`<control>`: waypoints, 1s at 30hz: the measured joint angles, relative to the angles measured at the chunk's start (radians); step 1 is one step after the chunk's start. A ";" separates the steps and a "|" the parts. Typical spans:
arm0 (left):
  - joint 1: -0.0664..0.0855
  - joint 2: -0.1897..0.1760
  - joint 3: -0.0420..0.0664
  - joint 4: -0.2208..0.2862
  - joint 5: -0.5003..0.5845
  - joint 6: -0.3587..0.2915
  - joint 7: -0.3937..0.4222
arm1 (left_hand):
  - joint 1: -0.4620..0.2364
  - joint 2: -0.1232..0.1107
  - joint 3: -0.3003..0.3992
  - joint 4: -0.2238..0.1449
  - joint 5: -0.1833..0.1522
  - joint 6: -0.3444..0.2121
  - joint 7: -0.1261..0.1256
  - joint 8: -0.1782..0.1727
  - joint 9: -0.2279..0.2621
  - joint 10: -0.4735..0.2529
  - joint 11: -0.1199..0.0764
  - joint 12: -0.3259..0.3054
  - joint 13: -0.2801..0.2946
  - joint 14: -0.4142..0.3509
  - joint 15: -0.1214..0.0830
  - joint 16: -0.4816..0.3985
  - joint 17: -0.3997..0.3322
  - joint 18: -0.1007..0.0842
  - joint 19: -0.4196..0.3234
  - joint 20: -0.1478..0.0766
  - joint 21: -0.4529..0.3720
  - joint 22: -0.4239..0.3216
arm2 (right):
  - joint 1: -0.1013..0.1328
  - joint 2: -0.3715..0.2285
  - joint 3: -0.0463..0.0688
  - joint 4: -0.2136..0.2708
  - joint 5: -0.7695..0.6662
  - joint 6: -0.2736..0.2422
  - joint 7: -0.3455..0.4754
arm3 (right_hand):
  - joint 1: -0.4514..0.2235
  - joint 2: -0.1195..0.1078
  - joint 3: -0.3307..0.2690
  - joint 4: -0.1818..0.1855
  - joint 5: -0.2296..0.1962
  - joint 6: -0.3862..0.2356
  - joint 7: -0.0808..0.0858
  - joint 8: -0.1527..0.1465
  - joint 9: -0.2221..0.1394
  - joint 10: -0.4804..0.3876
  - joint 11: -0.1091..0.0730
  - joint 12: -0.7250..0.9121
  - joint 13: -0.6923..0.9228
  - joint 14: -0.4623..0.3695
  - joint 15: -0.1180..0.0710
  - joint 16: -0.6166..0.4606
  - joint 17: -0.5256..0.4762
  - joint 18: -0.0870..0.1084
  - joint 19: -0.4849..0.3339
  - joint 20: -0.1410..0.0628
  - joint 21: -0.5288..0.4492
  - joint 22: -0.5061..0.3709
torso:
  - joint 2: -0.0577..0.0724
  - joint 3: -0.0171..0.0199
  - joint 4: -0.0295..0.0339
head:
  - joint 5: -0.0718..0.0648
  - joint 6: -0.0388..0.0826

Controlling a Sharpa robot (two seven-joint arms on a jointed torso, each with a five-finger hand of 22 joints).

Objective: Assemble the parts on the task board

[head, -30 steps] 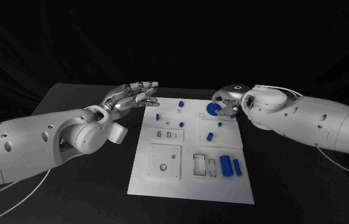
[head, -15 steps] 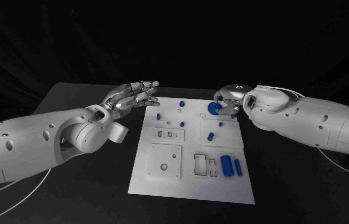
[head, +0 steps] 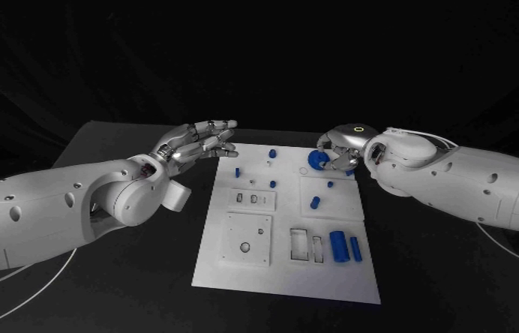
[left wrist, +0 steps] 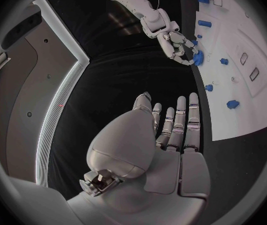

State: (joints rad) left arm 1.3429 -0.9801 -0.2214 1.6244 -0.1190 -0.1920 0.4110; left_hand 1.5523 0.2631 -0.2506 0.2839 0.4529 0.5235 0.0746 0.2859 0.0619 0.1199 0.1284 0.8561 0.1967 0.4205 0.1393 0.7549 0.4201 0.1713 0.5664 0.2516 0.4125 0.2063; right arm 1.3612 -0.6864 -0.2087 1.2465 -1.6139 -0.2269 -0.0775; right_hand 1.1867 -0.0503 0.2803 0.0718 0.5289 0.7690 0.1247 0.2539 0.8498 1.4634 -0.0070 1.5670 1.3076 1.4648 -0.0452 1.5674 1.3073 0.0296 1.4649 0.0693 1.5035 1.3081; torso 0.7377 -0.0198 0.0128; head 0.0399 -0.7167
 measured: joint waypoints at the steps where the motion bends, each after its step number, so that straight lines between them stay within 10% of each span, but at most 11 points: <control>1: 0.000 0.000 0.000 0.000 0.000 0.000 -0.001 | 0.000 0.000 0.000 0.000 0.000 0.000 0.000 0.000 0.000 0.000 0.000 0.000 0.000 0.000 0.000 0.000 -0.001 0.000 0.000 0.000 0.000 0.000 | 0.005 -0.002 0.000 0.007 0.003 0.000 0.001 | 0.000 0.000 0.000 0.000 0.000 0.000 0.000 0.000 0.000 0.000 0.000 0.000 0.000 0.000 0.000 0.000 0.000 0.000 0.000 0.000 0.000 0.000 | 0.000 0.0000 0.0000 | 0.000 -0.001; 15: 0.000 0.004 0.000 0.000 0.000 0.000 -0.011 | 0.000 0.000 0.000 0.000 0.000 0.000 0.000 0.000 0.000 0.000 0.000 0.000 0.000 0.000 0.000 0.000 -0.001 0.000 0.000 0.000 0.000 0.000 | 0.030 0.055 0.001 0.043 0.031 0.024 0.003 | -0.001 0.001 0.004 0.004 0.000 0.003 0.003 -0.024 0.020 0.000 0.000 0.000 0.000 0.000 0.000 0.000 0.001 0.000 0.000 0.000 0.000 0.000 | 0.000 -0.0007 0.0008 | 0.008 -0.010; 30: 0.000 -0.007 0.000 0.001 0.000 0.000 -0.019 | 0.000 0.000 0.000 0.000 0.000 0.000 0.000 0.000 0.000 0.000 0.000 0.000 0.000 0.000 0.000 0.000 -0.001 0.000 0.000 0.000 0.000 -0.001 | 0.031 0.181 0.002 -0.031 0.050 0.044 0.002 | -0.008 -0.006 0.007 0.007 -0.001 0.007 0.000 -0.032 0.049 0.000 0.000 0.000 0.000 0.000 0.000 0.000 0.001 0.000 0.000 0.000 -0.004 0.000 | 0.000 -0.0011 0.0009 | -0.003 -0.017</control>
State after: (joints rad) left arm 1.3430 -0.9871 -0.2215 1.6259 -0.1193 -0.1923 0.3919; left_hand 1.5523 0.2631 -0.2506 0.2839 0.4529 0.5235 0.0746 0.2859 0.0617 0.1199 0.1284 0.8561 0.1968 0.4205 0.1393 0.7549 0.4195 0.1713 0.5664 0.2515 0.4126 0.2055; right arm 1.3918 -0.5051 -0.2067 1.2153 -1.5643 -0.1827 -0.0757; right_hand 1.1787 -0.0559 0.2873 0.0789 0.5281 0.7759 0.1249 0.2219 0.8991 1.4633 -0.0069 1.5669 1.3074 1.4647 -0.0451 1.5673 1.3079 0.0296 1.4648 0.0695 1.4998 1.3078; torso 0.7378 -0.0208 0.0137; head 0.0373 -0.7337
